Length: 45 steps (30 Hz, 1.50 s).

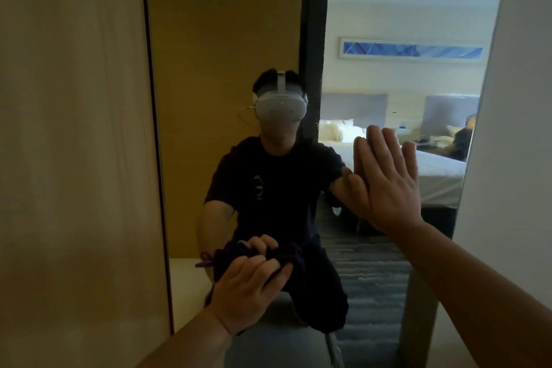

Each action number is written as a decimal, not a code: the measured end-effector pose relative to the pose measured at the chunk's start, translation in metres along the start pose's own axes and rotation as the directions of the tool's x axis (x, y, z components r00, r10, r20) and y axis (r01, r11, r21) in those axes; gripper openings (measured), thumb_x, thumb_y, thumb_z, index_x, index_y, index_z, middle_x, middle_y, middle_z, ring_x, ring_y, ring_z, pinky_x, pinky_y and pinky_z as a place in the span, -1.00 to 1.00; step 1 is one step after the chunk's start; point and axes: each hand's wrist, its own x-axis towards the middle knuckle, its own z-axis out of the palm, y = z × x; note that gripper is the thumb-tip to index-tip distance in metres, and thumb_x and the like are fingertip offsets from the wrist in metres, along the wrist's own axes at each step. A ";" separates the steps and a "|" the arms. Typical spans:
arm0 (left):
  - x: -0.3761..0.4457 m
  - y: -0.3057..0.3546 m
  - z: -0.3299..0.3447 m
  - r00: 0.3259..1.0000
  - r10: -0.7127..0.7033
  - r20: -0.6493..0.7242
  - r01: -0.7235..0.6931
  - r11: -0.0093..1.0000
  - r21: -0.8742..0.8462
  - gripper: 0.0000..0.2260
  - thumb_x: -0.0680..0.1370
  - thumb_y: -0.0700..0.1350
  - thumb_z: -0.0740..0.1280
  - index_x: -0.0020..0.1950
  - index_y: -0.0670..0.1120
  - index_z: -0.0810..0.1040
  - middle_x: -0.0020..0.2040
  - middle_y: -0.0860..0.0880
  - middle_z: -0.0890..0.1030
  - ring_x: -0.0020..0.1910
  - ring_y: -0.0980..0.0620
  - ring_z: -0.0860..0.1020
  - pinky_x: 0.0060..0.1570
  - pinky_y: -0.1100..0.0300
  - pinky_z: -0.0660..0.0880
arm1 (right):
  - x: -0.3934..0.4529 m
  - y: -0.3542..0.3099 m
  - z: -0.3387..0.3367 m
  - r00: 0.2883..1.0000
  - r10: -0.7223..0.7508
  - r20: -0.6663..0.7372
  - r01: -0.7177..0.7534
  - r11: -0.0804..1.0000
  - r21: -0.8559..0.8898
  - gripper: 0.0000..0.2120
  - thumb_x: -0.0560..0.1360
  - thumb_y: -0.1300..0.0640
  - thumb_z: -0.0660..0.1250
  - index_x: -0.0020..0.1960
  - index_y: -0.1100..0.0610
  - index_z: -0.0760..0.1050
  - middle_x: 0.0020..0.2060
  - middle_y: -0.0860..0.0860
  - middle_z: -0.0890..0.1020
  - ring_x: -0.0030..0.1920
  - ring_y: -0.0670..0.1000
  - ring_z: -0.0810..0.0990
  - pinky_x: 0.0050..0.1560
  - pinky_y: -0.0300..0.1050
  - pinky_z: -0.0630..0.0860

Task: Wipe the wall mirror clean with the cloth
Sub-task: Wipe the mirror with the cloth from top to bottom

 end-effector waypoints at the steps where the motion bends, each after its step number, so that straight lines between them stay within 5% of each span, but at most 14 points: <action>1: -0.001 0.000 0.000 1.000 -0.003 0.010 0.003 1.000 0.001 -0.68 0.62 -0.14 0.22 0.38 0.02 0.45 0.14 0.00 0.43 0.07 -0.03 0.47 0.05 0.04 0.40 | 0.000 0.000 -0.002 1.000 -0.006 0.015 0.006 1.000 0.004 -0.41 0.66 -0.18 -0.04 0.59 0.08 0.04 0.61 0.08 0.02 0.61 0.12 -0.08 0.55 0.27 -0.08; 5: 0.007 -0.003 -0.007 0.999 0.021 0.044 -0.019 0.999 -0.044 -0.61 0.54 -0.17 0.36 0.36 0.02 0.47 0.15 -0.01 0.43 0.04 -0.05 0.50 0.03 0.03 0.44 | -0.007 0.014 -0.017 0.996 0.072 0.055 -0.073 0.997 0.021 -0.35 0.65 -0.16 0.00 0.62 0.05 -0.13 0.61 0.06 -0.11 0.60 0.10 -0.17 0.57 0.19 -0.18; 8: 0.031 -0.010 -0.020 1.000 -0.012 0.016 0.014 0.996 -0.088 -0.59 0.50 -0.20 0.45 0.33 -0.02 0.51 0.12 -0.04 0.45 0.00 -0.08 0.52 0.00 0.01 0.43 | -0.014 0.029 -0.021 0.980 0.138 0.146 -0.131 0.990 -0.055 -0.33 0.65 -0.20 -0.04 0.62 0.14 -0.07 0.61 0.11 -0.13 0.59 0.08 -0.25 0.56 0.20 -0.19; 12: 0.127 -0.041 -0.035 0.976 -0.157 -0.150 0.143 0.985 -0.100 -0.70 0.56 -0.22 0.33 0.29 -0.08 0.53 0.07 -0.11 0.47 0.00 -0.16 0.50 -0.04 -0.05 0.40 | -0.015 0.037 -0.020 0.978 0.101 0.182 -0.082 0.991 -0.108 -0.33 0.66 -0.21 -0.06 0.62 0.15 -0.11 0.60 0.13 -0.15 0.59 0.11 -0.26 0.56 0.10 -0.30; 20: 0.323 -0.093 -0.043 0.983 -0.026 -0.181 0.037 0.998 0.059 -0.71 0.55 -0.08 0.31 0.27 -0.09 0.57 0.09 -0.14 0.56 0.03 -0.17 0.54 0.05 -0.03 0.43 | -0.015 0.039 -0.007 0.994 0.069 0.083 -0.061 0.994 -0.089 -0.34 0.66 -0.17 -0.01 0.60 0.11 -0.17 0.59 0.10 -0.16 0.60 0.14 -0.22 0.56 0.15 -0.27; 24: 0.289 -0.069 -0.027 0.980 0.016 -0.198 0.002 0.996 0.090 -0.71 0.57 -0.13 0.34 0.29 -0.11 0.56 0.08 -0.14 0.56 0.02 -0.15 0.51 0.02 0.01 0.37 | -0.016 0.044 -0.001 0.999 0.043 0.014 -0.043 0.998 -0.034 -0.39 0.66 -0.14 -0.03 0.60 0.10 -0.12 0.59 0.09 -0.12 0.60 0.15 -0.15 0.56 0.22 -0.18; 33: 0.055 0.054 0.027 0.995 0.101 -0.002 -0.101 0.995 0.016 -0.66 0.58 -0.16 0.31 0.37 -0.02 0.52 0.16 -0.04 0.45 0.04 -0.06 0.49 0.02 0.01 0.42 | -0.016 0.045 0.000 0.997 0.052 -0.053 -0.050 0.998 0.035 -0.45 0.67 -0.06 -0.06 0.59 0.15 0.09 0.60 0.14 0.05 0.60 0.16 -0.05 0.55 0.26 -0.09; 40: 0.051 0.060 0.022 0.996 0.070 0.047 -0.068 0.997 -0.042 -0.69 0.62 -0.14 0.21 0.36 0.02 0.50 0.15 -0.02 0.44 0.06 -0.03 0.48 0.06 0.04 0.38 | -0.017 0.043 -0.008 0.997 0.070 0.021 -0.070 0.997 -0.011 -0.46 0.67 -0.04 -0.04 0.60 0.13 0.07 0.60 0.13 0.03 0.60 0.16 -0.07 0.56 0.24 -0.09; 45: 0.055 0.060 0.014 0.993 0.061 0.099 -0.049 0.992 -0.115 -0.65 0.57 -0.15 0.21 0.35 0.01 0.49 0.15 -0.03 0.43 0.05 -0.04 0.48 0.05 0.03 0.38 | -0.014 0.049 -0.035 0.994 0.100 0.037 -0.104 0.985 0.139 -0.47 0.67 -0.01 -0.03 0.61 0.09 0.03 0.60 0.06 0.04 0.61 0.03 -0.07 0.58 0.14 -0.07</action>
